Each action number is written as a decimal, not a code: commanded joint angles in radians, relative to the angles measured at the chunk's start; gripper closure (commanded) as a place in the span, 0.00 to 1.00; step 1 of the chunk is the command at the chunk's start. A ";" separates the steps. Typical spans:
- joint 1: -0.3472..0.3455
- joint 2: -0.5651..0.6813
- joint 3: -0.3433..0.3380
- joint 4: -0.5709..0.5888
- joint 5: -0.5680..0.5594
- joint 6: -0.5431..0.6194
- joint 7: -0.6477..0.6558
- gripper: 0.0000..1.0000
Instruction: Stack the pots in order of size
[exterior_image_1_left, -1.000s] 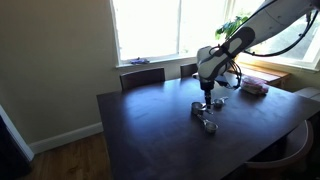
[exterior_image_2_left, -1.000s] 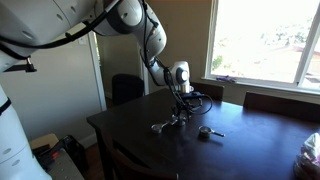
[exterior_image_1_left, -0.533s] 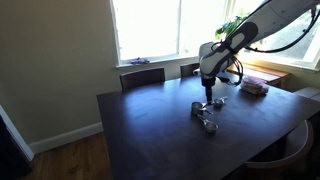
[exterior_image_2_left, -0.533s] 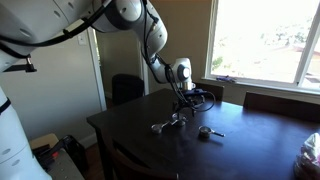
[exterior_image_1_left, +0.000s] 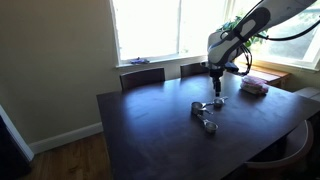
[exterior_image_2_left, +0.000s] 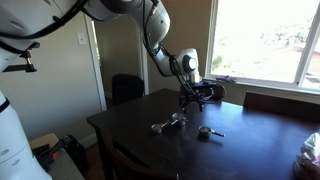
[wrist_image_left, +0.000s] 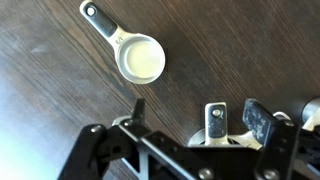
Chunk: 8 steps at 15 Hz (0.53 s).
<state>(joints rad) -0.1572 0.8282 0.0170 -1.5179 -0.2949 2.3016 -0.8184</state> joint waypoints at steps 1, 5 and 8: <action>0.002 -0.063 -0.026 -0.069 -0.016 -0.014 -0.022 0.00; 0.027 -0.077 -0.069 -0.103 -0.023 -0.021 0.063 0.00; 0.043 -0.106 -0.087 -0.170 -0.025 -0.010 0.148 0.00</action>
<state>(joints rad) -0.1471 0.8137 -0.0389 -1.5605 -0.2979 2.2949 -0.7678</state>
